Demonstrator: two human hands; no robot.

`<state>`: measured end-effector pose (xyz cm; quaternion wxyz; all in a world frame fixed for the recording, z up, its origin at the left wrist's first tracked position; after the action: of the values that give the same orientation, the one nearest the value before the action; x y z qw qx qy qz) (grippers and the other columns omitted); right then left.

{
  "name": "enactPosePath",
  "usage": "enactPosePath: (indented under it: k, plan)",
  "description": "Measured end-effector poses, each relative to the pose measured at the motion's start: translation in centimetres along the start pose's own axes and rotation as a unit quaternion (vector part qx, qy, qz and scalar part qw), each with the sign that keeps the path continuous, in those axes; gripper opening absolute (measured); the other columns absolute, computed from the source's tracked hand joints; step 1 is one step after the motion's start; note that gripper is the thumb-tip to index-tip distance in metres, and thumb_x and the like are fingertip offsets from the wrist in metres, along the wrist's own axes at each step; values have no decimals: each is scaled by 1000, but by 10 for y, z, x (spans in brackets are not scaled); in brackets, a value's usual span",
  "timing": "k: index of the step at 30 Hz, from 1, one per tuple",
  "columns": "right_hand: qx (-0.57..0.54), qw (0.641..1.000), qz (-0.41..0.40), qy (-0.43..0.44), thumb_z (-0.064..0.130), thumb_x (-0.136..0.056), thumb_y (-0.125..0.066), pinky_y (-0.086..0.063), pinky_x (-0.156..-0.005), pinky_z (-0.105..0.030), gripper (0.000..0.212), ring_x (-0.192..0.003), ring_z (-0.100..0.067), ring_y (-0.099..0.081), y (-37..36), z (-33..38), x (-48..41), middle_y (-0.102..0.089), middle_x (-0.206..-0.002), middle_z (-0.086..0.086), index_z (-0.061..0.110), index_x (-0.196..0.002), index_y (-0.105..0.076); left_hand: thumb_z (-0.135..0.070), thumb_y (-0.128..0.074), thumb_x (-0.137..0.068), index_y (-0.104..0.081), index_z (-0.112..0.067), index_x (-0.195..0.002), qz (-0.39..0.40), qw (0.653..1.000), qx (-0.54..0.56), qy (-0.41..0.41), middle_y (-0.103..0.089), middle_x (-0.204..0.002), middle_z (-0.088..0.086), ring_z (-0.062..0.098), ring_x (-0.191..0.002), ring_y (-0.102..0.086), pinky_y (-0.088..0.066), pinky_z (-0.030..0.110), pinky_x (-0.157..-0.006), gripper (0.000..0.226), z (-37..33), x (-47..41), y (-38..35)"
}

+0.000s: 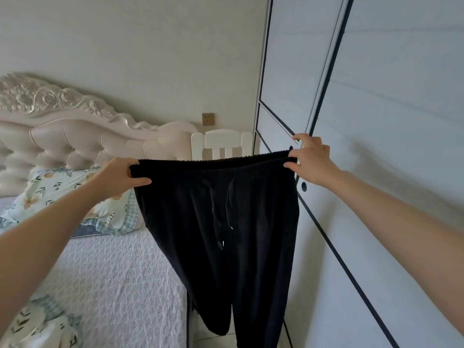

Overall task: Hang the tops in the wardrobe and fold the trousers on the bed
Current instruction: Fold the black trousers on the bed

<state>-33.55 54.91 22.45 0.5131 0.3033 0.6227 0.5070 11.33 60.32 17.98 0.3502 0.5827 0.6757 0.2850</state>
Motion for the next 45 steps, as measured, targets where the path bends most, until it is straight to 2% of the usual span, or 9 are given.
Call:
enactPosePath:
  k: [3,8,11,16,18,26,33,38,45]
  plan:
    - [-117,992,-26,-34,24,-99,-52,-42,-69,-33,21,-89,-31,-61,1,8,-4,-60,-89,-8,5,-95,-61,-13,-72,-87,-52,-11,-84,-27,997,71,-24,-61,-87,19,26,-69,-59,-44,34,-61,20,-4,9,-4]
    - [-250,957,-111,-94,5,-99,-43,-37,-56,-22,26,-75,-13,-50,1,33,-17,-50,-98,-5,14,-122,-35,-13,-63,-95,-46,-21,-104,-35,972,233,20,-66,-100,8,19,-78,-65,-51,29,-61,21,5,37,-2]
    - [-277,948,-123,-101,-2,-97,-39,-40,-74,-23,51,-93,-13,-48,-6,58,-36,-44,-119,-5,17,-141,-25,-16,-66,-93,-48,-17,-116,-13,951,301,61,-72,-100,8,28,-86,-73,-57,30,-63,29,18,61,-1]
    - [-264,957,-89,-82,1,-96,-41,-38,-93,-30,46,-115,-26,-49,-49,118,-71,-45,-131,-12,6,-141,-32,-41,-83,-73,-44,-21,-111,26,957,247,152,-61,-105,16,33,-91,-66,-59,45,-72,58,73,98,1]
    - [-257,963,-64,-55,2,-98,-41,-34,-91,-26,42,-118,-25,-48,-76,148,-80,-46,-132,-12,4,-140,-34,-56,-87,-57,-42,-30,-106,41,959,202,195,-56,-108,15,32,-92,-63,-57,50,-78,71,104,112,-4]
    - [-258,965,34,43,4,-99,-40,-41,-76,-33,26,-93,-19,-50,-203,233,-115,-49,-111,-7,8,-124,-43,-24,-80,-81,-36,-32,-131,-62,948,146,275,-52,-109,1,16,-93,-57,-49,30,-72,67,204,139,-23]
    - [-254,946,129,155,6,-99,-41,-44,-86,-40,29,-101,-27,-51,-324,302,-181,-50,-119,-12,9,-128,-43,-17,-74,-87,-67,-16,-115,-98,868,184,451,-70,-107,4,24,-102,-66,-52,43,-96,29,301,147,-75]
    - [-240,910,213,261,8,-102,-36,-26,-73,-19,33,-100,-11,-40,-393,364,-225,-40,-114,-1,11,-134,-41,-23,-58,-98,-54,-12,-132,-115,825,135,536,-63,-123,11,33,-113,-59,-49,50,-97,36,340,145,-111]
    - [-259,847,260,385,8,-102,-37,-32,-85,-28,34,-101,-12,-50,-452,482,-256,-46,-125,-8,13,-135,-41,-23,-50,-102,-41,-12,-140,-241,723,140,631,-54,-134,10,33,-124,-51,-42,42,-98,41,381,167,-119]
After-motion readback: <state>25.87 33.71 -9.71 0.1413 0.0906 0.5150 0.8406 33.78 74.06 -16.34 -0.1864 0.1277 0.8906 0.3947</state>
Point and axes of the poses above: each hand's wrist, its own x-axis away from the middle knuckle, its own y-axis out of the back of the hand, z = x × y, the point moved 8 cm from there along -x, towards the middle knuckle
